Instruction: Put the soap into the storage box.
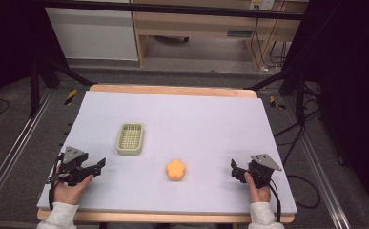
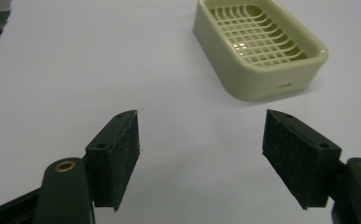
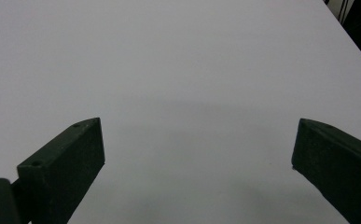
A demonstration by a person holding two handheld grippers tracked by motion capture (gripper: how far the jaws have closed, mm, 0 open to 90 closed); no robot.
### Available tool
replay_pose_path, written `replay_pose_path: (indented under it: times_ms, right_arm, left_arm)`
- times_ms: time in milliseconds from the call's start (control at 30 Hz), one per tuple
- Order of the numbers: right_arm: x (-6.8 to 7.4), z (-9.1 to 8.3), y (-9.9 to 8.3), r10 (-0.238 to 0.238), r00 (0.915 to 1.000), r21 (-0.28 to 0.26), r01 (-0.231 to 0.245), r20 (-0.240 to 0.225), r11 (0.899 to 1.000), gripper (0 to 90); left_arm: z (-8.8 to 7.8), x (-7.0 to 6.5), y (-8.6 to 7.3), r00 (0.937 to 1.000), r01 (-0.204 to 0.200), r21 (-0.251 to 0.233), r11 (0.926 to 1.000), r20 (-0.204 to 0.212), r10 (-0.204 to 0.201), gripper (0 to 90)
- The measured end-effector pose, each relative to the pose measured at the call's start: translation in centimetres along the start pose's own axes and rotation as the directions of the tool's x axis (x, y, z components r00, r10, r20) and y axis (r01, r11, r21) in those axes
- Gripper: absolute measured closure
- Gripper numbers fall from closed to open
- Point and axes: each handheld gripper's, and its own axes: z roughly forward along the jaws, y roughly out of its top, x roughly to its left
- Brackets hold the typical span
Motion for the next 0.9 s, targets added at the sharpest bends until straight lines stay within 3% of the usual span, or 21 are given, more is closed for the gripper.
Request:
replay_pose_path:
  times_ms: [133,233,567,900]
  right_arm:
    - [-0.3,-0.1,0.0,0.027,0.9995,-0.006,-0.027,-0.015,1.000,2.9]
    - [-0.5,-0.1,0.0,0.041,0.9990,-0.007,-0.041,-0.021,0.999,2.8]
    - [-0.3,0.1,0.0,0.022,0.9993,0.008,-0.022,-0.030,1.000,2.9]
    - [-0.4,0.1,0.0,0.029,0.9992,0.009,-0.029,-0.029,1.000,2.9]
  left_arm:
    - [0.0,-1.2,0.1,0.9991,-0.025,-0.016,0.9996,0.033,0.026,27.6]
    - [0.2,-2.1,0.2,0.9969,-0.052,0.003,0.9987,0.060,0.051,27.1]
    - [0.5,-3.9,0.2,0.9887,-0.108,0.019,0.9940,0.106,0.106,26.1]
    - [0.6,-5.2,0.4,0.9809,-0.133,0.019,0.9909,0.146,0.129,24.6]
